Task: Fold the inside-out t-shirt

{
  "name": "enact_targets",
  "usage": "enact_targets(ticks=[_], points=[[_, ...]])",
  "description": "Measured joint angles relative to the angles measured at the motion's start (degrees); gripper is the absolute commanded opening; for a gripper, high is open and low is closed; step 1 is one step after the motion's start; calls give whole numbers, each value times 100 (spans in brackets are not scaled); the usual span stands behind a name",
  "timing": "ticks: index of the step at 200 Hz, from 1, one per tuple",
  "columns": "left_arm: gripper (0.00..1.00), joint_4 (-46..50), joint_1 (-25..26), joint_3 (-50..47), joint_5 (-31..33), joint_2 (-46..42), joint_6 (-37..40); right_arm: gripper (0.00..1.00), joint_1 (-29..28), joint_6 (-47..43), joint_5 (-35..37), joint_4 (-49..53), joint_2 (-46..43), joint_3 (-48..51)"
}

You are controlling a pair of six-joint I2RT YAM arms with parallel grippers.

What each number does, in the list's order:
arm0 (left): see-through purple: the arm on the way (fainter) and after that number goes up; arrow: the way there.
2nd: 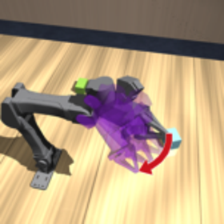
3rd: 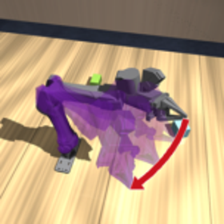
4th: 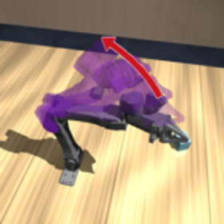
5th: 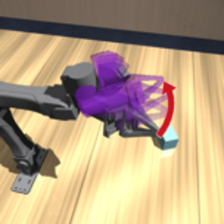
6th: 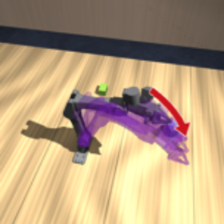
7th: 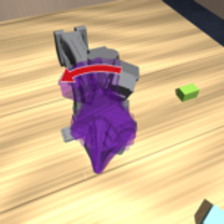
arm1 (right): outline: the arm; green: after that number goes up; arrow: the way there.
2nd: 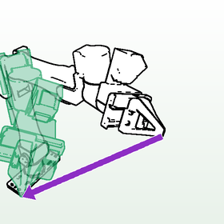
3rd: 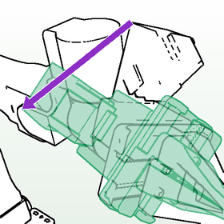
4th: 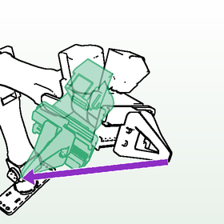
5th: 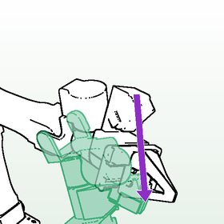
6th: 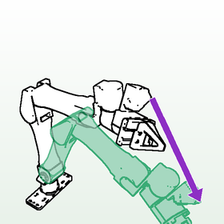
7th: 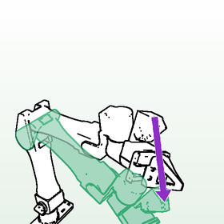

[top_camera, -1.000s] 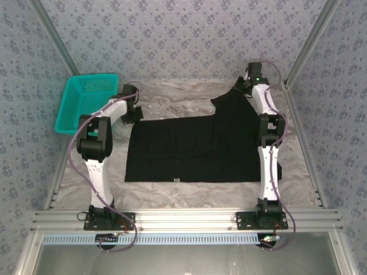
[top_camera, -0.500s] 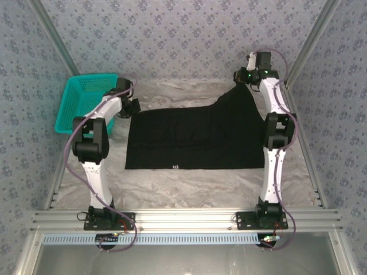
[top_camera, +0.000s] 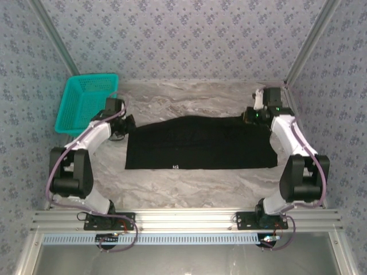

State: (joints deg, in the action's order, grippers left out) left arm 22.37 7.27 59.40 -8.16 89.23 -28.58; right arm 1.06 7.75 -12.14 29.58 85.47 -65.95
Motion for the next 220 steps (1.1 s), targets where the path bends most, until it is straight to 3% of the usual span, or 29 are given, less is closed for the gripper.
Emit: enact_targets(ticks=[38, 114, 168, 220], points=[[0, 9, 0, -632, 0, -234, -2, 0, 173, 192, 428, 227, -424, 811], [0, -149, 2, -815, 28, -168, -22, 0, 525, 518, 1005, 258, -560, 1084], [0, -81, 24, -765, 74, -168, -24, 0, 708, 713, 1023, 319, -555, 1034], [0, -7, -11, -55, 345, -59, -46, 0, 789, 791, 1001, 393, -396, 302]])
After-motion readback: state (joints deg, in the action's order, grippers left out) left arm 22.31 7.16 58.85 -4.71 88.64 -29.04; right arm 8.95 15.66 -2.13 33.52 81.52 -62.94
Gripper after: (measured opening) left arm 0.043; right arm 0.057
